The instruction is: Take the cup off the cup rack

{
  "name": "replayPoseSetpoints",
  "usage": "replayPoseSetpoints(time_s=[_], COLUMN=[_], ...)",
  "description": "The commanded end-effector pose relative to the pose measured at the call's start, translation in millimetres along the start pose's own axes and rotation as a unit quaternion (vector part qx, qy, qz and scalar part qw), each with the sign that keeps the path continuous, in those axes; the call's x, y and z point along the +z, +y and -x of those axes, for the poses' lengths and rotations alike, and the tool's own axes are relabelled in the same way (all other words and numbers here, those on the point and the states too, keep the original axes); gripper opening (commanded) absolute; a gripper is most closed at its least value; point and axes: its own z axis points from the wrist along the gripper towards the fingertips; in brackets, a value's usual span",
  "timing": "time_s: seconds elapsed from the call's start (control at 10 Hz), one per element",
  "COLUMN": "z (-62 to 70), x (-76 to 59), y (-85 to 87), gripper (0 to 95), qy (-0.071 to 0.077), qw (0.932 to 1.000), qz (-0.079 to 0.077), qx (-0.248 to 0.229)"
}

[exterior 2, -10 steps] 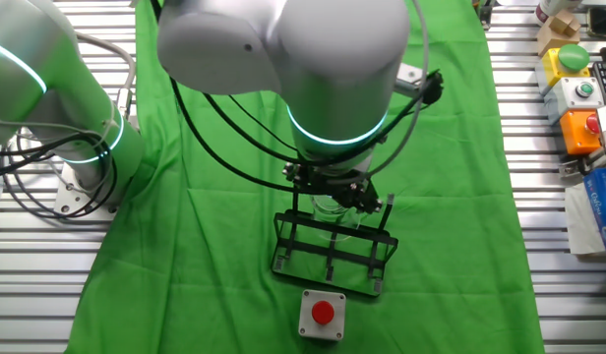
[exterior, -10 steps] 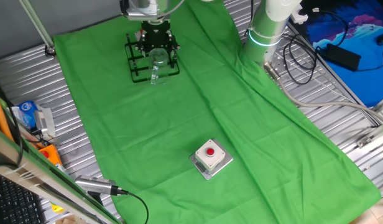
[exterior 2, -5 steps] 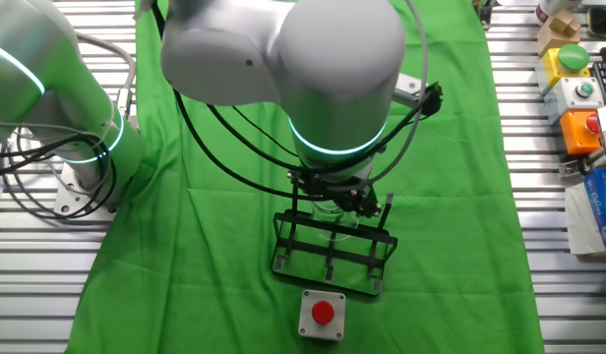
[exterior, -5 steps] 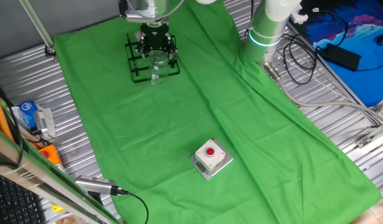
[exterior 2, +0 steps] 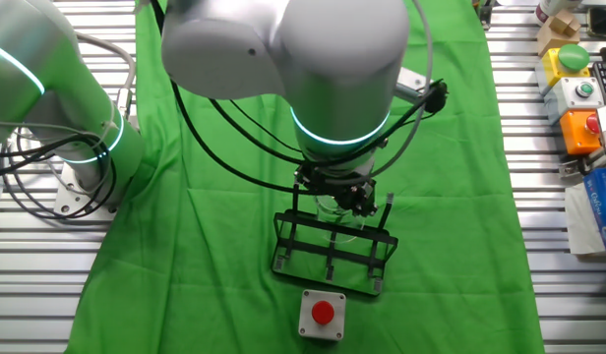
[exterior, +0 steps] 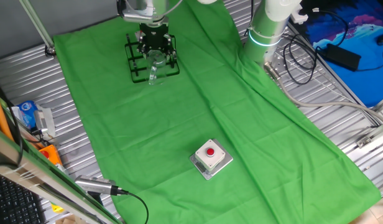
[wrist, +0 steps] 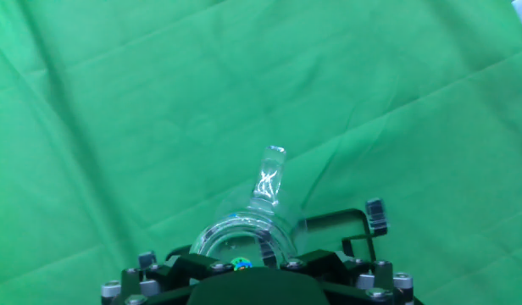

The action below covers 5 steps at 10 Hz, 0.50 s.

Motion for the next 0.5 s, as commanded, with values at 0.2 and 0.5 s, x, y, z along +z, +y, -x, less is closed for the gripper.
replayPoseSetpoints(time_s=[0.2,0.5], z=[2.2,11.7], x=[-7.7,-38.0], y=[-1.5,-9.2], gripper=[0.0,0.0], qy=[0.015,0.036], qw=[0.9998,0.9990], qz=[-0.002,-0.002], qx=[0.013,0.025])
